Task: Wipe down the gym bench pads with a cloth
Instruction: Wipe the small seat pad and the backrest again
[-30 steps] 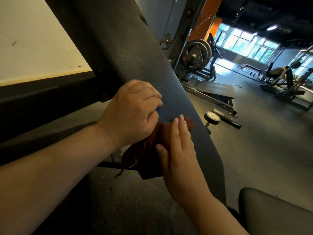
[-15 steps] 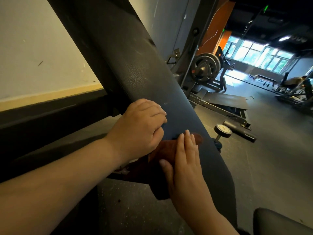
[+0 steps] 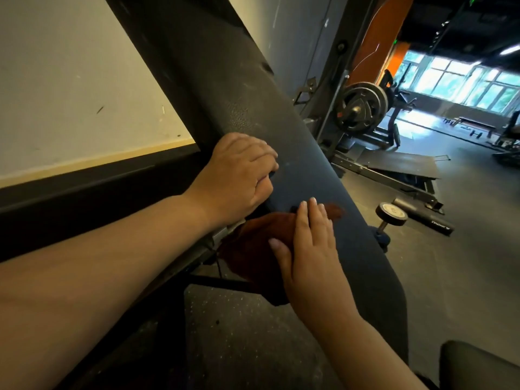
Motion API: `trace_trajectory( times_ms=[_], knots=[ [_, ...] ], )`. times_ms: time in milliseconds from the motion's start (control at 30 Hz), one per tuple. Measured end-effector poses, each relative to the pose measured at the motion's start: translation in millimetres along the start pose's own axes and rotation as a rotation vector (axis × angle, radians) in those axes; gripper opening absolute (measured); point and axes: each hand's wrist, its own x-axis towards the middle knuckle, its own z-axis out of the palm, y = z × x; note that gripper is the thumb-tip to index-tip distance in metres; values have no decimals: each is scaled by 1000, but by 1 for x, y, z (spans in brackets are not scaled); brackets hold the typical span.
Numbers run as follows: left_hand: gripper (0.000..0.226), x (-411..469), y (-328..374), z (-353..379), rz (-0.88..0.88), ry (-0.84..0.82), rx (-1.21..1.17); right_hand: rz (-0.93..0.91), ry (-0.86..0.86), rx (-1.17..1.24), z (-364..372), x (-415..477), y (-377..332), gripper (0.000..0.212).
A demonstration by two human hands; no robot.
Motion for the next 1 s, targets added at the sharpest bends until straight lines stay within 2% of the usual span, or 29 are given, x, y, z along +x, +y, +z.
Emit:
trace_trajectory(
  times_ms=[200, 267, 367, 433, 533, 667, 767, 933, 1000],
  knots=[
    [34, 2, 8, 0, -49, -10, 22, 295, -97, -54, 0, -33, 18, 84],
    [35, 4, 9, -1, -66, -30, 34, 246, -61, 4, -4, -13, 1, 77],
    [45, 5, 8, -7, -80, -101, 12, 21, 21, 89, -10, 28, -30, 70],
    [52, 6, 4, -10, -64, -157, -8, -78, 11, 104, -13, 38, -32, 71],
    [44, 5, 5, -8, -38, -138, 33, -46, -80, 64, -16, 15, -7, 74],
    [41, 3, 7, -4, -67, -57, 5, 158, -162, -153, -14, -12, 16, 86],
    [40, 3, 6, -4, -57, -67, 2, 227, -186, -98, -17, -1, -2, 83],
    [41, 5, -1, -6, -30, -104, -16, -64, -47, -21, -27, 43, -36, 71],
    [40, 5, -6, -10, 8, -125, -20, -96, -58, 29, -27, 41, -29, 75]
  ],
)
